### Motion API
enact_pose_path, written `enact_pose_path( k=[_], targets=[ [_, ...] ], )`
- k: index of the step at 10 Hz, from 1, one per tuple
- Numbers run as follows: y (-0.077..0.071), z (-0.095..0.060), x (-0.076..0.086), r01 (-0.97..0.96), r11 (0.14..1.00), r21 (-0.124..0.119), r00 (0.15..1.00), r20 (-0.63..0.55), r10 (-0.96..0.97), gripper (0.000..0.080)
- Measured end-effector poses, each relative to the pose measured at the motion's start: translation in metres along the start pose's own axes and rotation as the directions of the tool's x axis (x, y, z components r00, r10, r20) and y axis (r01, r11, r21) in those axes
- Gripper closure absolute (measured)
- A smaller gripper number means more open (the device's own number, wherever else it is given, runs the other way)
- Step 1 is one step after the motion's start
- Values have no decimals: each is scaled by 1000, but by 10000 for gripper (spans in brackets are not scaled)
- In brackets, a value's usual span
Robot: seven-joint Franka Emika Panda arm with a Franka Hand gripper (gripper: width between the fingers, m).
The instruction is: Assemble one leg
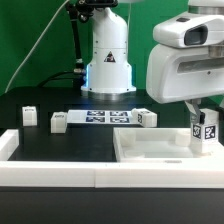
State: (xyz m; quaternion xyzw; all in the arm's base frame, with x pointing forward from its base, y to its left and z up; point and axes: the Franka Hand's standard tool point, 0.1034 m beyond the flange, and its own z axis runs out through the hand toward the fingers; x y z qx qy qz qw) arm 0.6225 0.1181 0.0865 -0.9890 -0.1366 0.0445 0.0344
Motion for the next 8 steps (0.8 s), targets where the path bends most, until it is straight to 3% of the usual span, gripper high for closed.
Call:
enact_pose_path(
  k=[2, 4, 8],
  targets=[
    [0, 0, 0, -212, 977, 6, 977, 1, 212, 511],
    [2, 2, 0, -506, 862, 16, 863, 3, 506, 511],
    [5, 2, 3, -869, 494, 29, 494, -9, 870, 509]
  ],
)
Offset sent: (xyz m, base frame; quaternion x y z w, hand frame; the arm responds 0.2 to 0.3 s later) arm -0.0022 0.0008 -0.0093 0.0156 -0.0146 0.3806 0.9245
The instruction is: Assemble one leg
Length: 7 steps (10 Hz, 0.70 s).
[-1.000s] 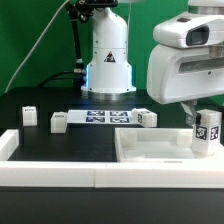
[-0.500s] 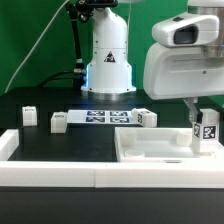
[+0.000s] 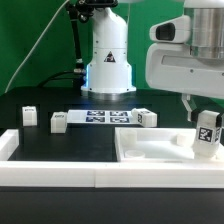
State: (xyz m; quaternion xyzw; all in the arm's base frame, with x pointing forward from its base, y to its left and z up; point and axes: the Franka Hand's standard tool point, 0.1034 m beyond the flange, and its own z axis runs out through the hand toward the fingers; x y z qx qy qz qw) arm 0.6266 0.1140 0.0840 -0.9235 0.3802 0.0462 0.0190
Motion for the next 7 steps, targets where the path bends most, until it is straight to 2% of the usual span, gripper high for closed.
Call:
enact_pose_path(
  k=[3, 5, 7],
  targets=[
    [1, -1, 0, -221, 975, 3, 975, 16, 221, 509],
    [0, 0, 0, -157, 988, 4, 987, 15, 157, 508],
    [-1, -2, 1, -24, 1000, 8, 1000, 13, 24, 197]
  ],
)
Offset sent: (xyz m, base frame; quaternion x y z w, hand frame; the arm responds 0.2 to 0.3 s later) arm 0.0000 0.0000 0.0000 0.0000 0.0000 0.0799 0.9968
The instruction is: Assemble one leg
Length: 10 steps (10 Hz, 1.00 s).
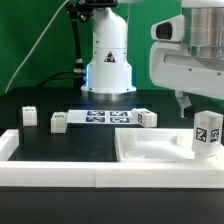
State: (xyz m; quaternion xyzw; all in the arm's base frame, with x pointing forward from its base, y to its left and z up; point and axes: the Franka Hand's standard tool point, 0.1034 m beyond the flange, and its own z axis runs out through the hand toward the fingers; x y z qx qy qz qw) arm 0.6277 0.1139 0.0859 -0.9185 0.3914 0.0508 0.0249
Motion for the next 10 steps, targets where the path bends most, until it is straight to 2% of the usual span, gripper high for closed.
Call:
enact_pose_path(
  k=[1, 2, 3, 5, 6, 10],
  targets=[
    [-2, -1, 0, 161, 987, 1, 987, -5, -161, 164],
    [-4, -2, -1, 279, 960, 0, 960, -11, -279, 164],
    [-8, -3, -1, 410, 912, -1, 911, -32, -410, 152],
    [-11, 1, 0, 652, 758, -5, 754, -92, -650, 151],
    [-10, 4, -3, 682, 731, -13, 728, -84, -680, 151],
    [-9, 5, -4, 888, 455, -66, 451, -64, -890, 151]
  ],
)
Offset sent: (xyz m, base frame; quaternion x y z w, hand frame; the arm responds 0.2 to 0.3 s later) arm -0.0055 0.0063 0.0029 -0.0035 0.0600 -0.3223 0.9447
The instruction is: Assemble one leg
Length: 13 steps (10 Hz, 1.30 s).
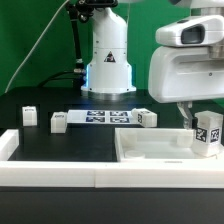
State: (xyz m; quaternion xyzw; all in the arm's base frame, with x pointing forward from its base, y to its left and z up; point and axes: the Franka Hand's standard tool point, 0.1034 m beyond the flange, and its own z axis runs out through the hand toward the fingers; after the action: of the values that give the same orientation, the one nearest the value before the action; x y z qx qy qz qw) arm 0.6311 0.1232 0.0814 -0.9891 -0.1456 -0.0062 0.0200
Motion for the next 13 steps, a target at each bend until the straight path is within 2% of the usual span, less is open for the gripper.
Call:
enact_pose_path(
  k=[1, 2, 3, 4, 5, 7, 9, 11, 13],
  targets=[
    [1, 0, 0, 75, 997, -2, 997, -1, -75, 151],
    [2, 0, 0, 131, 991, -3, 991, 0, -131, 270],
    [2, 0, 0, 131, 991, -2, 991, 0, -131, 270],
    [2, 0, 0, 129, 992, -2, 992, 0, -129, 410],
    [2, 1, 0, 129, 992, -2, 992, 0, -129, 511],
    [2, 1, 0, 85, 996, 2, 996, 1, -85, 511],
    [4, 1, -1, -182, 983, 22, 983, 10, 182, 511],
    [8, 2, -1, -417, 909, 27, 909, 17, 417, 510],
    [12, 3, -3, -670, 742, 31, 743, 26, 669, 509]
  ],
)
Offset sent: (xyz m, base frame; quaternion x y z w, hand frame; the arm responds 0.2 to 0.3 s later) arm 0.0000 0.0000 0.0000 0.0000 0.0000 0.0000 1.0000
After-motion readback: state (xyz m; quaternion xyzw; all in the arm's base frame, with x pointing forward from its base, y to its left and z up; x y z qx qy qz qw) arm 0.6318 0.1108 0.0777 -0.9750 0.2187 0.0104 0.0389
